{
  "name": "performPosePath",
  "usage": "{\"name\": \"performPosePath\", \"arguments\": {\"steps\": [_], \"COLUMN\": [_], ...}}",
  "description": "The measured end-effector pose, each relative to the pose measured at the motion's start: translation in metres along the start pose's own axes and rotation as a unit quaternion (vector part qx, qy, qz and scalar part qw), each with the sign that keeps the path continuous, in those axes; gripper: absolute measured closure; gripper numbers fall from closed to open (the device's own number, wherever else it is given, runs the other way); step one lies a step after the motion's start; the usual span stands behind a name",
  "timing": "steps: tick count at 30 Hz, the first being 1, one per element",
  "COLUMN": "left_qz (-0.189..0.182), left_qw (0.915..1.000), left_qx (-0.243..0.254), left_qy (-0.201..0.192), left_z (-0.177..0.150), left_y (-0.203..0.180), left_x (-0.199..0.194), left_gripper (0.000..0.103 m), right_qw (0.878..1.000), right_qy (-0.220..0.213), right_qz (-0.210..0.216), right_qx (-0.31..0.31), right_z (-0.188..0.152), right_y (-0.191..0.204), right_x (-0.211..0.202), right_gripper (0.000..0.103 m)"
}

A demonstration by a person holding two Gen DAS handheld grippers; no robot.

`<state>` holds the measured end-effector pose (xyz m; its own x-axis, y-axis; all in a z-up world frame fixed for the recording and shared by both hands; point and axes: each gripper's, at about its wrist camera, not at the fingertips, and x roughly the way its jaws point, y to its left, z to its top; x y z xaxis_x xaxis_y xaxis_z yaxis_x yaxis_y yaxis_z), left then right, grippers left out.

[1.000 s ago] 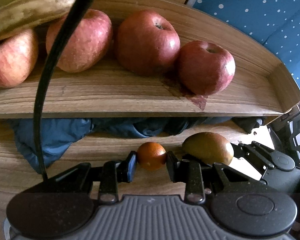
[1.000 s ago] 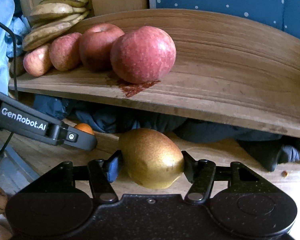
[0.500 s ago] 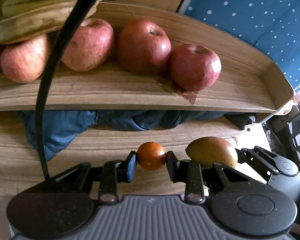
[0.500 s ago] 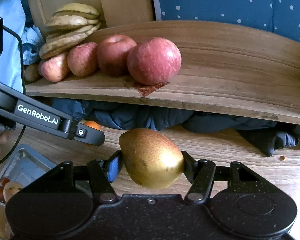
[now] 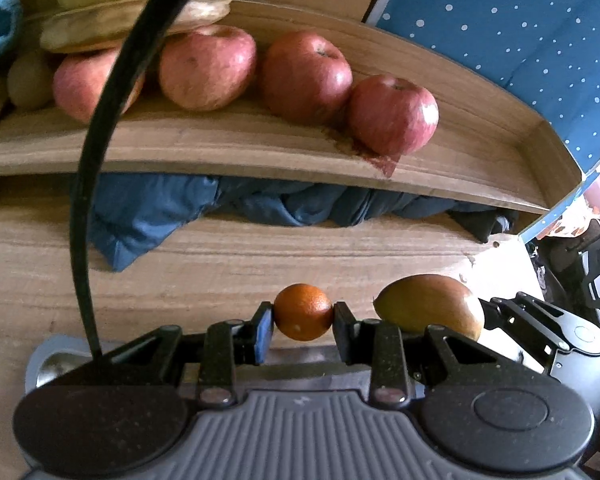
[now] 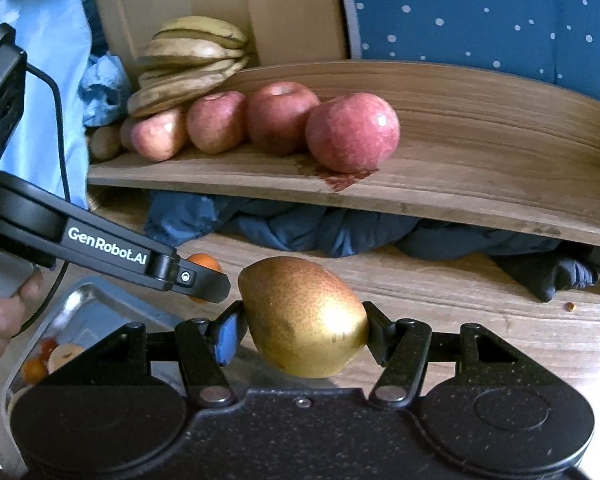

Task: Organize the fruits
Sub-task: 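Carry the tangerine in the left tool while the right tool carries the yellow pear to the tray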

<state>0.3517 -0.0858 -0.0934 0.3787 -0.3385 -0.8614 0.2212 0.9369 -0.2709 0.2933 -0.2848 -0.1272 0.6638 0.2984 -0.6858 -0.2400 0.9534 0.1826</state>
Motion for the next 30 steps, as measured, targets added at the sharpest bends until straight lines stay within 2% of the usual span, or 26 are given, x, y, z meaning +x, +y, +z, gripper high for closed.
{"name": "performPosePath", "arguments": {"steps": [19,30], "left_qz": [0.020,0.030], "left_qw": [0.9995,0.9991], "left_qx": [-0.023,-0.026], "left_qy": [0.004,0.015], "left_z": [-0.036,-0.050], "left_y": [0.008,0.009], "left_x": [-0.016,-0.016], "left_gripper": [0.068,0.068], "right_qw": [0.999,0.998], "right_qy": [0.018,0.030], "right_qz": [0.040,0.048], "right_qx": [-0.027,-0.031], "right_z": [-0.021,-0.033], "right_y": [0.025,0.032], "right_x": [-0.014,-0.019], "right_gripper": [0.040,0.040]}}
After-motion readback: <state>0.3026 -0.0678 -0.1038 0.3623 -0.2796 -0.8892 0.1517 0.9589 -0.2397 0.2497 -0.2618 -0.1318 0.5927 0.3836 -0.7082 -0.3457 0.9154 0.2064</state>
